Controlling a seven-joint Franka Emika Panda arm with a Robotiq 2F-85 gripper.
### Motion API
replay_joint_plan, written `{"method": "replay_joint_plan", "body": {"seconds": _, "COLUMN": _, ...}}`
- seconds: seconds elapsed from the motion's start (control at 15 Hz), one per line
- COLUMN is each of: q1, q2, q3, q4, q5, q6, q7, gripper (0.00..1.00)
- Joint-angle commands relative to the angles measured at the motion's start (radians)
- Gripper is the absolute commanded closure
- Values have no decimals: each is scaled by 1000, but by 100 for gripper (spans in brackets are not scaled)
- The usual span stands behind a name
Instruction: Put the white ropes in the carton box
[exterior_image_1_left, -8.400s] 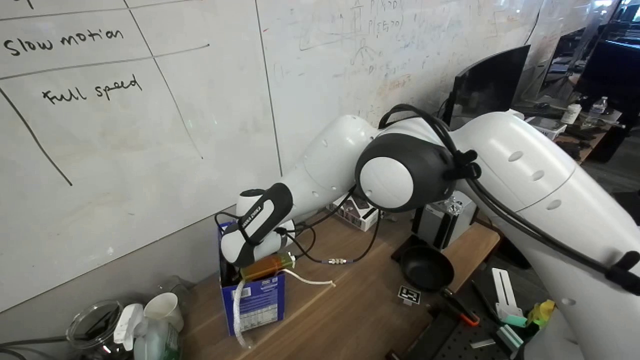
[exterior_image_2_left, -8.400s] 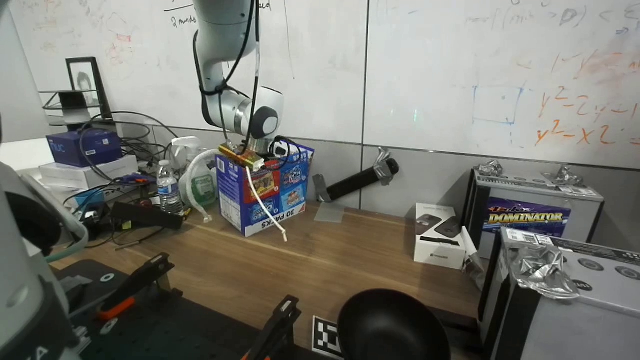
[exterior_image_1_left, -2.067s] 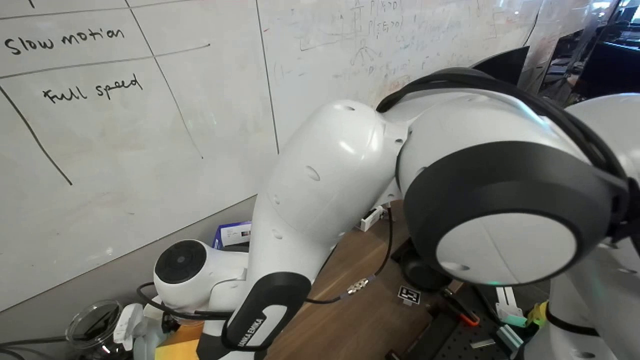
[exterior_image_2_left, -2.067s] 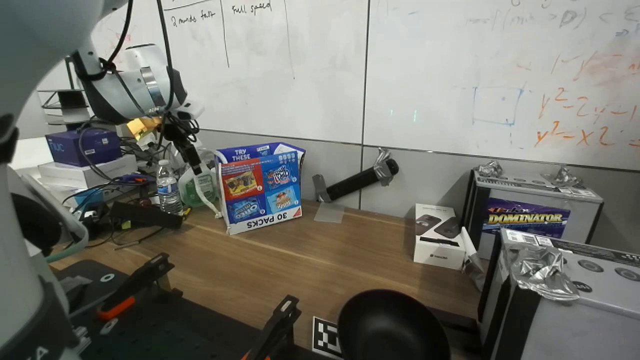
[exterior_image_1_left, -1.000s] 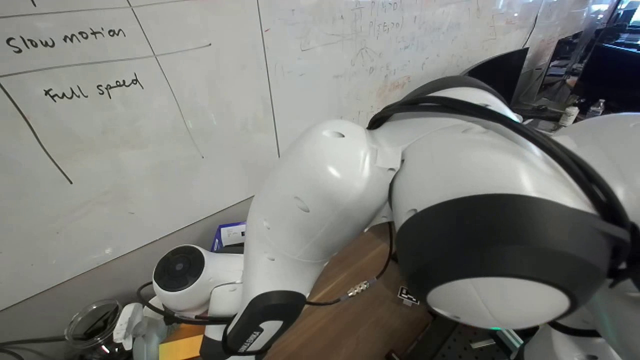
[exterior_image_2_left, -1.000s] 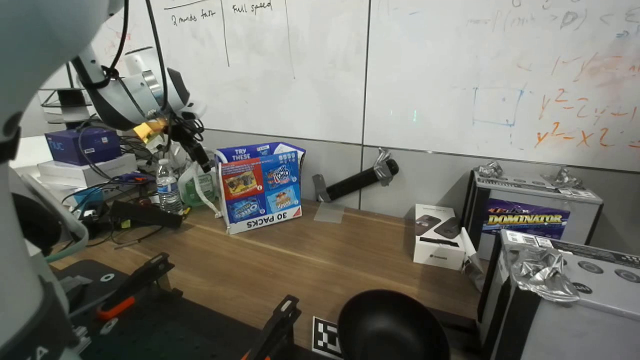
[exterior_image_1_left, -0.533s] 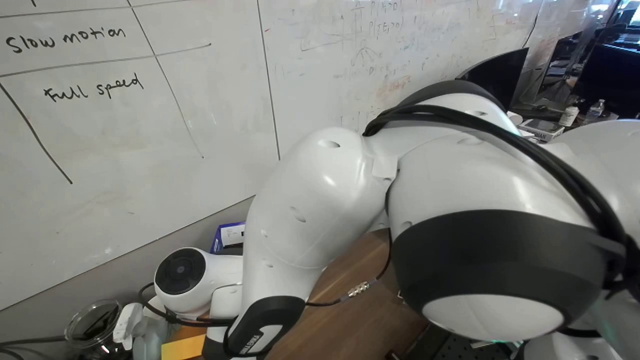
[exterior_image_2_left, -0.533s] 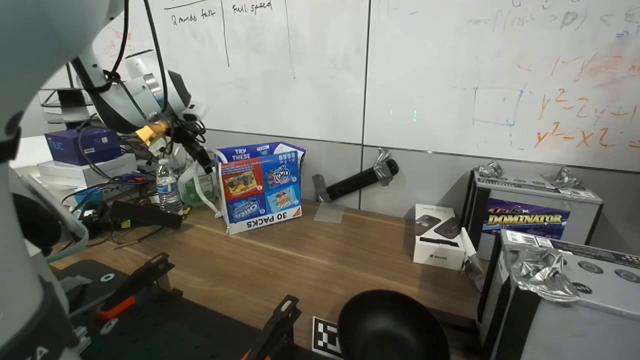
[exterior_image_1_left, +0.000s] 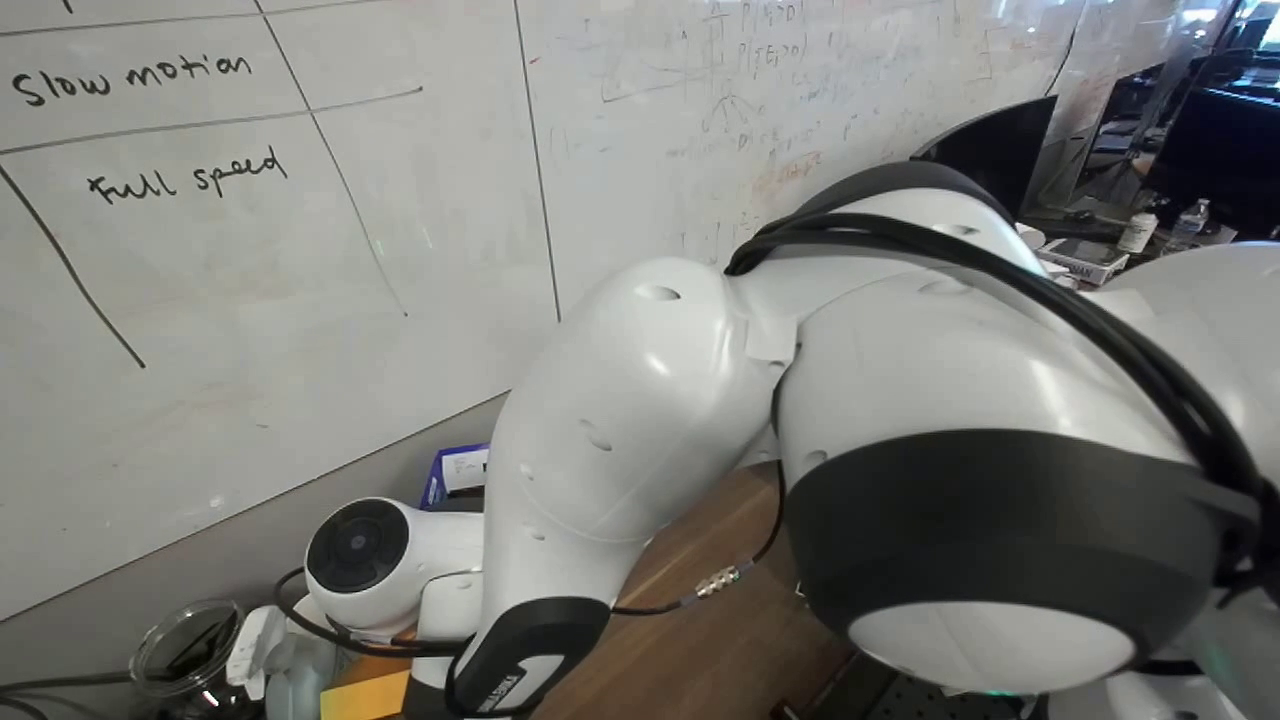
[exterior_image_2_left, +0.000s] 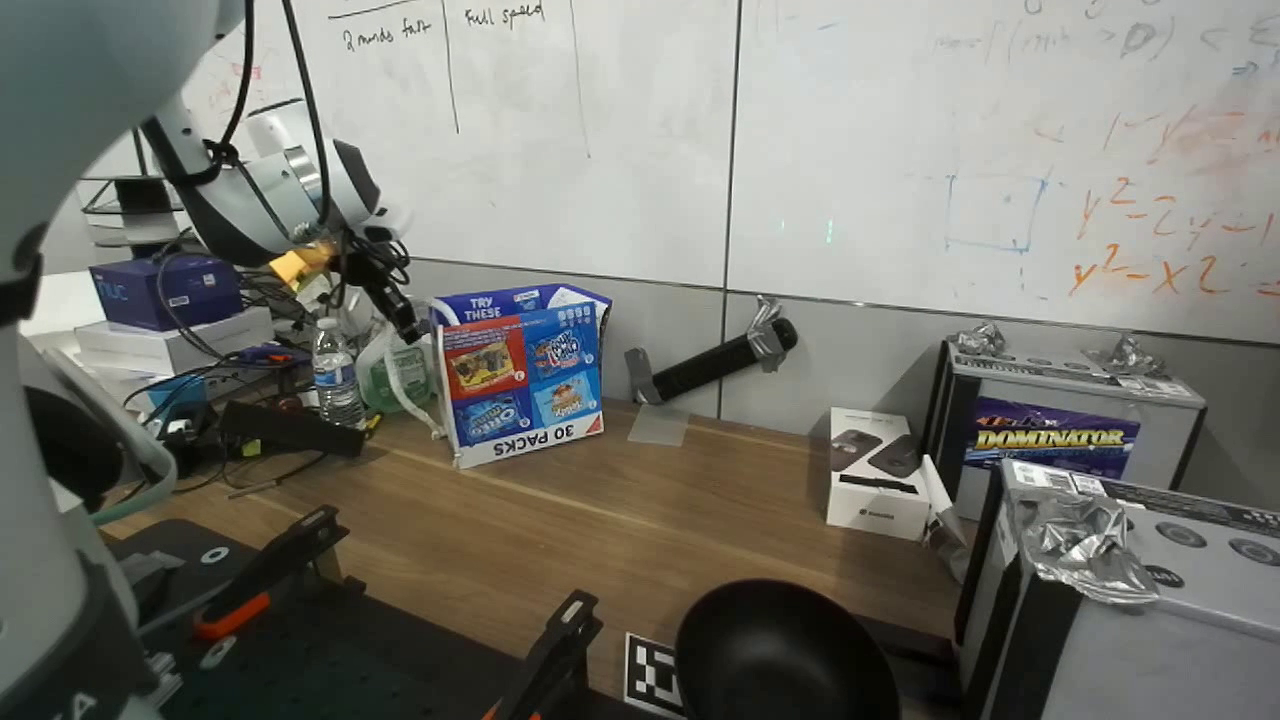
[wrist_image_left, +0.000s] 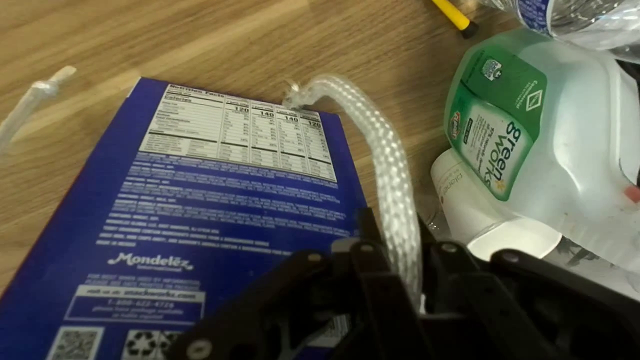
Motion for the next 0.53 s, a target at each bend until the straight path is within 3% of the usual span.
{"method": "replay_joint_plan", "body": {"seconds": 0.0, "q1": 23, "q2": -15, "q3": -37, "q4": 5, "q5": 3, "q6": -8, "q7": -4, "gripper": 97}}
{"method": "replay_joint_plan", "body": {"seconds": 0.47, "q1": 107, "q2": -99, "q3": -203, "q4": -14, "q5": -40, "q6": -38, "q7": 39, "gripper": 94}}
